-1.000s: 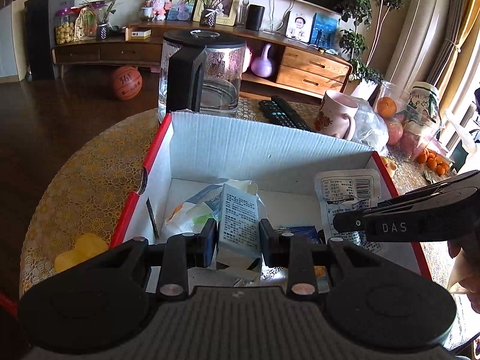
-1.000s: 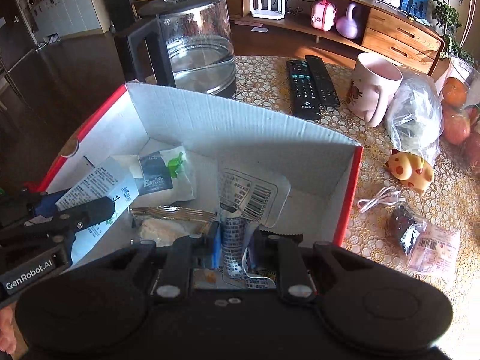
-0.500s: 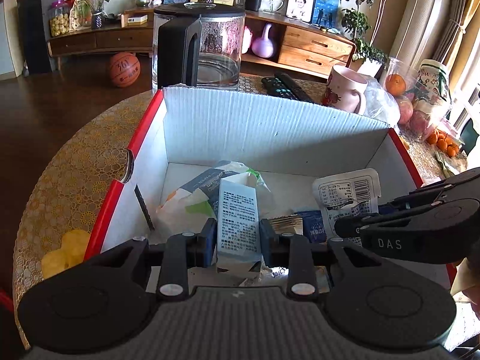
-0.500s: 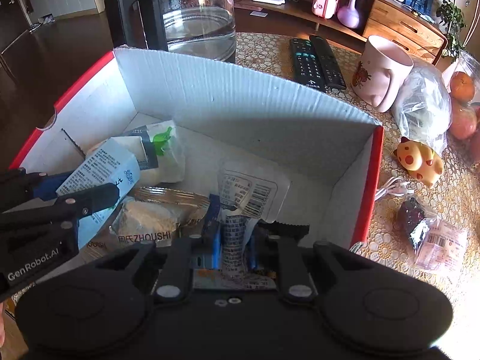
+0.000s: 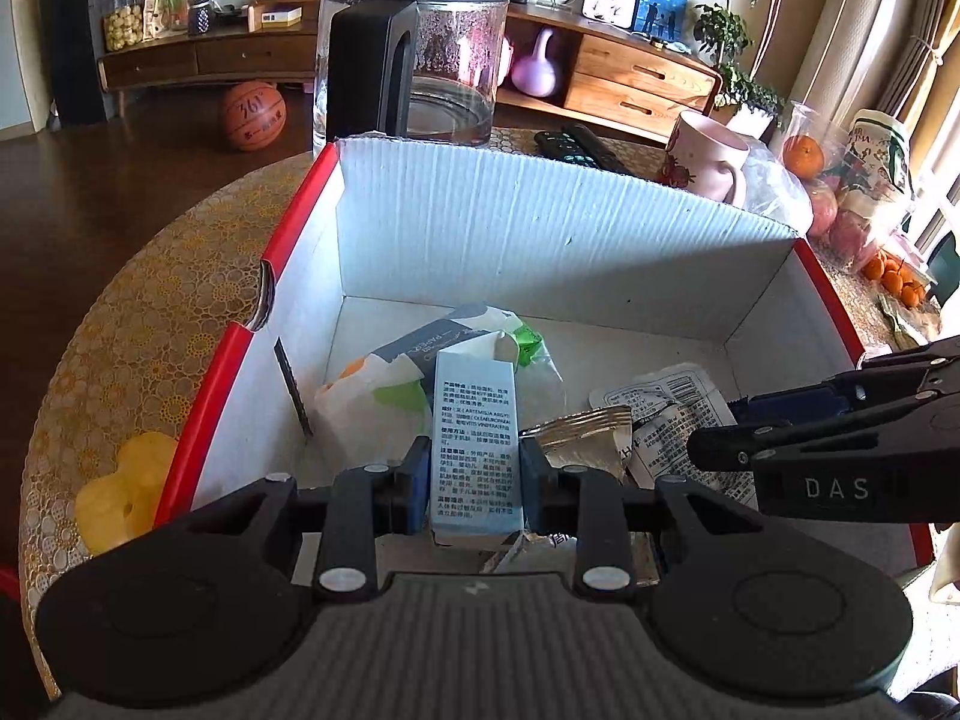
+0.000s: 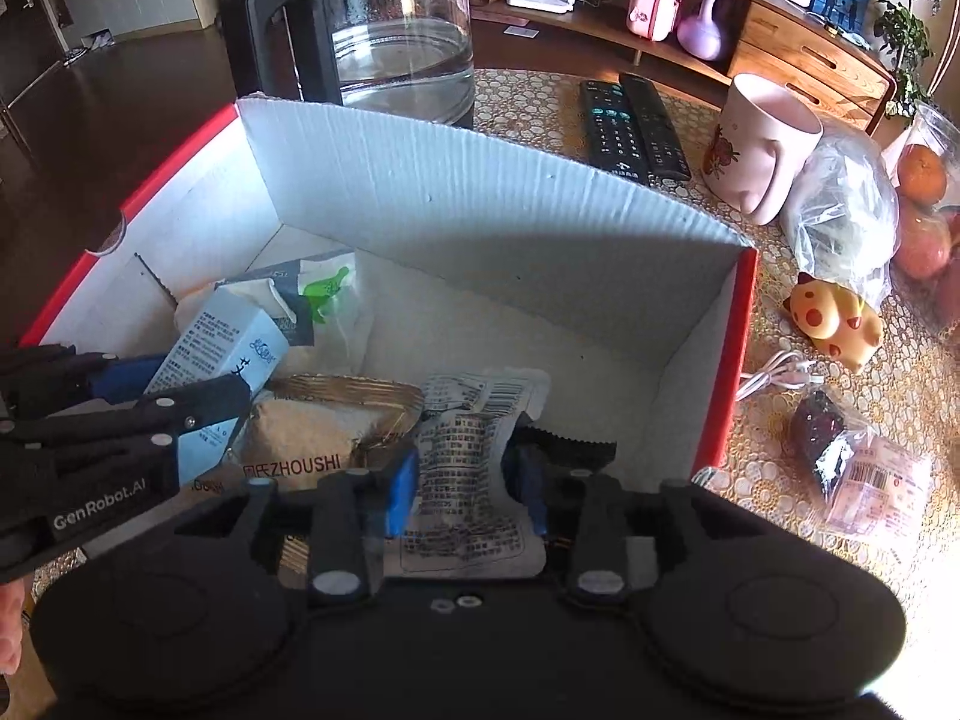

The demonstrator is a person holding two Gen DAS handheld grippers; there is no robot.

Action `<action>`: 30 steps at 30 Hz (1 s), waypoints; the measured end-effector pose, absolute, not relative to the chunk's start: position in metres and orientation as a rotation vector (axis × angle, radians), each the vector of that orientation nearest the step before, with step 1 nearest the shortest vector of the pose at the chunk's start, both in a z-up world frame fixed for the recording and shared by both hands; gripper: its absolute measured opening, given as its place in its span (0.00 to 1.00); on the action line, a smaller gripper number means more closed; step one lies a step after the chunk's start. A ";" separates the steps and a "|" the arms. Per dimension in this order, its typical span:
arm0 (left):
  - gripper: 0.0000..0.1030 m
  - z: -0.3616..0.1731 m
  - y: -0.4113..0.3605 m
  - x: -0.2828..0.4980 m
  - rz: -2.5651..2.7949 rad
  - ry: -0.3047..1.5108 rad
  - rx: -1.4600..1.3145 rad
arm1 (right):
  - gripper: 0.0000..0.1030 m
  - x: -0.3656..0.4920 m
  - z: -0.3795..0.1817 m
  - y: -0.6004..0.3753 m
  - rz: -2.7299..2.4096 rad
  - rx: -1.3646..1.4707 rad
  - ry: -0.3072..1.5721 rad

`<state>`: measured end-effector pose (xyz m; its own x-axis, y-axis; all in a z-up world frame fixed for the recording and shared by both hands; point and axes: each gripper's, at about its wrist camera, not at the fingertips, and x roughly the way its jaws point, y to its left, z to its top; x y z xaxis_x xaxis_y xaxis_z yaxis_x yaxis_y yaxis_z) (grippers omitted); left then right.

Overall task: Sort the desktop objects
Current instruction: 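Lower both items into the box and open both grippers, then move both grippers back toward the remaining packets on the table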

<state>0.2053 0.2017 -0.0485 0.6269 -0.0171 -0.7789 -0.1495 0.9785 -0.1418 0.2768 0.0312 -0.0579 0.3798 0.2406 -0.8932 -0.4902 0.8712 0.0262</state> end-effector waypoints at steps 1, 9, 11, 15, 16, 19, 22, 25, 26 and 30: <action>0.28 -0.049 0.201 0.205 0.077 0.892 -0.197 | 0.49 0.275 -0.056 0.031 0.478 -0.259 1.079; 0.29 -0.047 0.201 0.205 0.086 0.906 -0.199 | 0.57 0.264 -0.040 0.024 0.513 -0.239 1.068; 0.29 -0.046 0.201 0.204 0.088 0.909 -0.206 | 0.61 0.261 -0.034 0.021 0.525 -0.230 1.060; 0.29 -0.044 0.197 0.203 0.095 0.908 -0.208 | 0.63 0.254 -0.021 0.015 0.555 -0.210 1.042; 0.29 -0.042 0.197 0.201 0.097 0.905 -0.207 | 0.64 0.252 -0.018 0.013 0.560 -0.204 1.040; 0.29 -0.037 0.198 0.198 0.105 0.896 -0.212 | 0.66 0.247 -0.011 0.007 0.572 -0.191 1.030; 0.29 -0.035 0.199 0.197 0.107 0.903 -0.218 | 0.67 0.242 -0.004 -0.001 0.577 -0.172 1.024; 0.30 -0.036 0.201 0.195 0.114 0.908 -0.243 | 0.67 0.236 0.002 -0.009 0.584 -0.155 1.016; 0.33 -0.036 0.201 0.194 0.116 0.907 -0.244 | 0.68 0.234 0.005 -0.012 0.588 -0.152 1.013; 0.65 -0.032 0.198 0.189 0.095 0.886 -0.226 | 0.68 0.227 0.013 -0.022 0.593 -0.143 1.000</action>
<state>0.1895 0.1979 -0.0324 0.6299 -0.0112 -0.7766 -0.1757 0.9719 -0.1565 0.2266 -0.0218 0.0129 0.3978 0.4024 -0.8245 -0.5300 0.8344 0.1515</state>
